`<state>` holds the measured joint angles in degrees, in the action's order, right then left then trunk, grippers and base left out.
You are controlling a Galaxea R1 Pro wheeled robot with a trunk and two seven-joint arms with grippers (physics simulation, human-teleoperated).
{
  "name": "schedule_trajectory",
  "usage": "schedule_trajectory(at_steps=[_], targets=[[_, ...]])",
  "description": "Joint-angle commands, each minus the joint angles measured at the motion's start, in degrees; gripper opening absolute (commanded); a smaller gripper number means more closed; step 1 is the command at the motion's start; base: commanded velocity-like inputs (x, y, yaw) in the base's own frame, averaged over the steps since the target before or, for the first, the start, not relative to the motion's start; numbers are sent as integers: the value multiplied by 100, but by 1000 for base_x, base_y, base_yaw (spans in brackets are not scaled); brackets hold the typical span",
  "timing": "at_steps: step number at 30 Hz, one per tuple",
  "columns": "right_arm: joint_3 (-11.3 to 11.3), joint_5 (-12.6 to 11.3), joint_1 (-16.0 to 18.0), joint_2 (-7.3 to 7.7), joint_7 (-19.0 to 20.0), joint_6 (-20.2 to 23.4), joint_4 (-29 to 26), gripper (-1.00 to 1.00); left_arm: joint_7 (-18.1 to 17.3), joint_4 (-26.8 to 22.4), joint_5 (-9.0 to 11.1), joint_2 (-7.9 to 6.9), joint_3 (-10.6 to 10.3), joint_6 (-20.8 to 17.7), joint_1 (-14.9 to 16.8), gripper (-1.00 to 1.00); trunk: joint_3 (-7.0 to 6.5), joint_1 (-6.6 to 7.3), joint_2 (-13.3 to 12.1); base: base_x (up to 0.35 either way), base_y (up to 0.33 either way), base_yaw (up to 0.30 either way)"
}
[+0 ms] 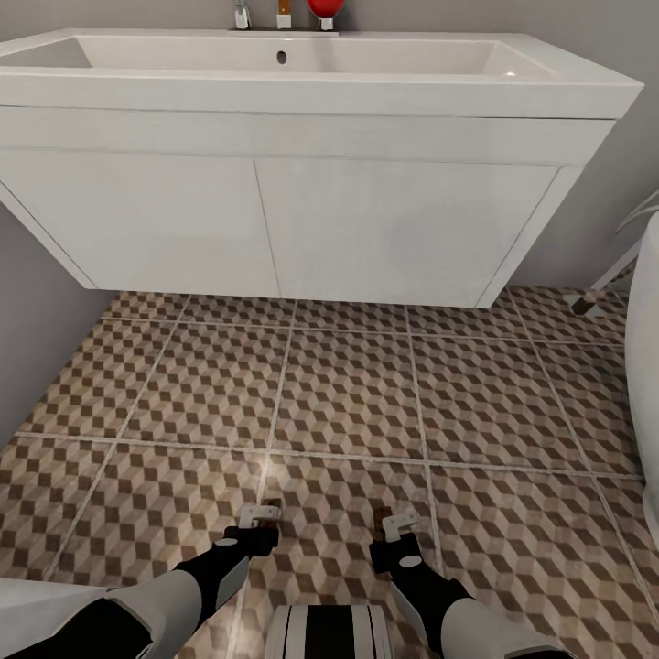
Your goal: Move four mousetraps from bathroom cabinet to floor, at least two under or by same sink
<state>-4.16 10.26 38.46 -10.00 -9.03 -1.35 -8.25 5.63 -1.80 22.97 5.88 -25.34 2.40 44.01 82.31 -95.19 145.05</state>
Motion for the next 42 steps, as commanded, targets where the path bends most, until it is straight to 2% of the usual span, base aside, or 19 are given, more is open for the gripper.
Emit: schedule_trajectory(at_steps=[1,18,29,42], targets=[[-41,20,3,0,-37,-5,8,-100,21,4,42,2,-49,19,2,-100,3,1,1,0,0,0],[-44,35,3,0,-27,7,8,-100,25,4,34,11,-50,17,4,-100,3,1,1,0,0,0],[-50,54,3,0,14,341,-31,-100,25,4,32,2,-50,3,2,-100,3,1,1,0,0,0],[-50,56,3,0,24,315,-36,-100,25,4,32,1,-50,14,2,-100,3,1,1,0,0,0]])
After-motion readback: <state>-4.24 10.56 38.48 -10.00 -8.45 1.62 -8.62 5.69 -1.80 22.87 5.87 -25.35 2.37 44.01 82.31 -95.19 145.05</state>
